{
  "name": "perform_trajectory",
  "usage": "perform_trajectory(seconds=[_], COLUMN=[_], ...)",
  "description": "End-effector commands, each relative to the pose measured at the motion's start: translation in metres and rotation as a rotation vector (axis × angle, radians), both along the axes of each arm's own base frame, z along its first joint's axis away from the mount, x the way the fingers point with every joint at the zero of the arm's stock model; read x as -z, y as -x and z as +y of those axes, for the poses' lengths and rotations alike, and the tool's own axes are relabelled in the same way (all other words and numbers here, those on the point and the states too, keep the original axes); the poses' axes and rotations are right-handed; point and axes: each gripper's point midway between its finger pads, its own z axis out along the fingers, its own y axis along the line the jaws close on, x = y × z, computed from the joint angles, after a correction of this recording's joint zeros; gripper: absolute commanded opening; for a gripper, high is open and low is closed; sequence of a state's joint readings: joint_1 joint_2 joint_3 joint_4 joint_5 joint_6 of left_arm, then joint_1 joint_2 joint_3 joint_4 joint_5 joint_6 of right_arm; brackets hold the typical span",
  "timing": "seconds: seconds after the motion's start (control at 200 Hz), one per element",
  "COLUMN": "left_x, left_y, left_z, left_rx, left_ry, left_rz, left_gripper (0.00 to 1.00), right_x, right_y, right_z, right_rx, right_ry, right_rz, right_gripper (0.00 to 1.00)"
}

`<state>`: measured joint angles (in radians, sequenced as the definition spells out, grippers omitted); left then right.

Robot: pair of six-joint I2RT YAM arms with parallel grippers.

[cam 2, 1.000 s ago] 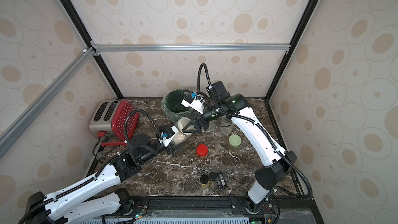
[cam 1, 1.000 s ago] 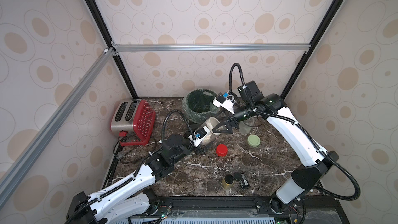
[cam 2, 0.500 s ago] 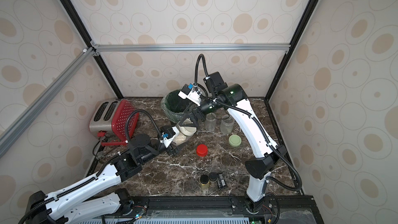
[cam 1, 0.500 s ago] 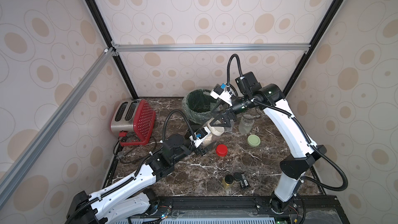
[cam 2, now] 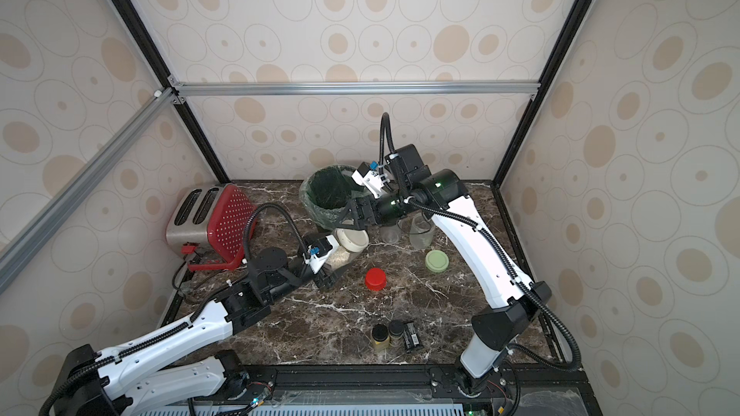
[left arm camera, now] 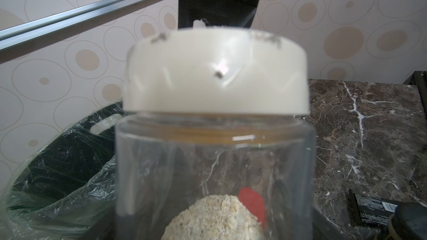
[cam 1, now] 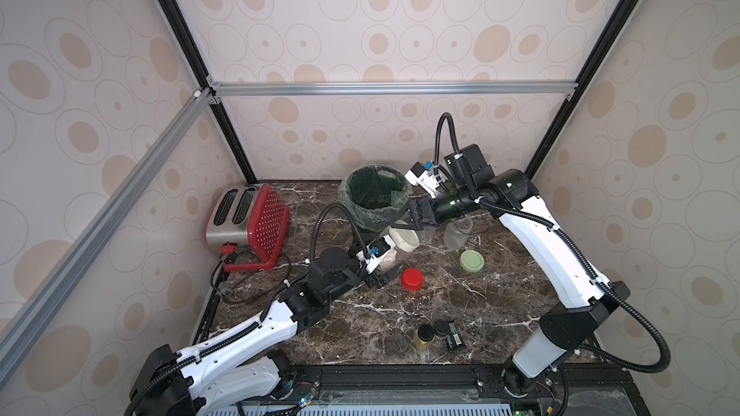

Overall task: Empty expired oatmeal from jars
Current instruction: Unscrew the lid from the jar.

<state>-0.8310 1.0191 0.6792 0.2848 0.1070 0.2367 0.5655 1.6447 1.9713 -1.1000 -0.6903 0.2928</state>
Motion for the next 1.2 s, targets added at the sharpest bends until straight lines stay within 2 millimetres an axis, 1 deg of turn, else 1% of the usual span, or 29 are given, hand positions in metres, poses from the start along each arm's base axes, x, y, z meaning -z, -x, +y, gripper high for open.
perform_trajectory(seconds=[0.0, 0.11, 0.32, 0.356, 0.411, 0.471, 0.506, 0.571, 0.611, 0.666, 0.736, 0.781, 0.826, 0.891, 0.921, 0.966, 1.011, 1.041, 1.117, 1.192], left_x=[-0.049, -0.050, -0.049, -0.049, -0.049, -0.049, -0.049, -0.050, -0.051, -0.051, -0.052, -0.052, -0.052, -0.052, -0.052, -0.051, -0.051, -0.050, -0.051, -0.051], left_y=[0.001, 0.002, 0.001, 0.001, 0.000, 0.001, 0.001, 0.001, 0.002, 0.003, 0.005, 0.007, 0.008, 0.008, 0.008, 0.008, 0.009, 0.009, 0.009, 0.010], left_z=[0.001, 0.003, 0.004, 0.004, 0.003, 0.003, 0.003, 0.003, 0.003, 0.003, 0.002, 0.001, 0.001, 0.000, 0.001, 0.001, 0.001, 0.000, -0.001, -0.001], left_rx=[0.002, 0.000, -0.004, -0.005, -0.003, 0.000, 0.000, 0.002, 0.005, 0.010, 0.022, 0.030, 0.036, 0.040, 0.040, 0.041, 0.042, 0.047, 0.053, 0.056], left_ry=[0.100, 0.098, 0.091, 0.090, 0.088, 0.087, 0.087, 0.088, 0.091, 0.096, 0.107, 0.112, 0.114, 0.117, 0.120, 0.123, 0.130, 0.131, 0.129, 0.128], left_rz=[-0.131, -0.134, -0.135, -0.136, -0.134, -0.133, -0.133, -0.132, -0.132, -0.129, -0.127, -0.124, -0.122, -0.118, -0.118, -0.115, -0.113, -0.110, -0.105, -0.102], left_gripper=[0.00, 0.00, 0.00, 0.00, 0.00, 0.00, 0.00, 0.00, 0.00, 0.00, 0.00, 0.00, 0.00, 0.00, 0.00, 0.00, 0.00, 0.00, 0.00, 0.00], right_x=[-0.001, 0.008, 0.011, 0.011, 0.009, 0.007, 0.007, 0.005, 0.004, -0.002, -0.016, -0.018, -0.024, -0.034, -0.038, -0.043, -0.043, -0.044, -0.044, -0.040], right_y=[0.007, 0.009, 0.020, 0.021, 0.022, 0.023, 0.023, 0.024, 0.025, 0.026, 0.031, 0.028, 0.027, 0.034, 0.039, 0.053, 0.064, 0.067, 0.069, 0.065], right_z=[-0.005, -0.004, 0.001, 0.002, 0.002, 0.004, 0.005, 0.006, 0.007, 0.010, 0.014, 0.015, 0.016, 0.016, 0.017, 0.015, 0.011, 0.009, 0.008, 0.007], right_rx=[0.023, 0.008, -0.039, -0.044, -0.053, -0.064, -0.070, -0.084, -0.104, -0.148, -0.255, -0.288, -0.335, -0.437, -0.485, -0.591, -0.671, -0.699, -0.730, -0.735], right_ry=[0.005, 0.018, 0.008, 0.006, -0.004, -0.016, -0.024, -0.031, -0.038, -0.061, -0.118, -0.121, -0.131, -0.162, -0.189, -0.256, -0.292, -0.308, -0.318, -0.301], right_rz=[0.017, 0.042, 0.066, 0.068, 0.066, 0.064, 0.064, 0.057, 0.044, -0.004, -0.133, -0.216, -0.297, -0.398, -0.436, -0.504, -0.573, -0.616, -0.709, -0.777], right_gripper=[0.99, 0.99, 1.00, 0.97, 0.90, 0.85, 0.80, 0.77, 0.73, 0.71, 0.70, 0.67, 0.65, 0.60, 0.60, 0.60, 0.60, 0.60, 0.60, 0.64])
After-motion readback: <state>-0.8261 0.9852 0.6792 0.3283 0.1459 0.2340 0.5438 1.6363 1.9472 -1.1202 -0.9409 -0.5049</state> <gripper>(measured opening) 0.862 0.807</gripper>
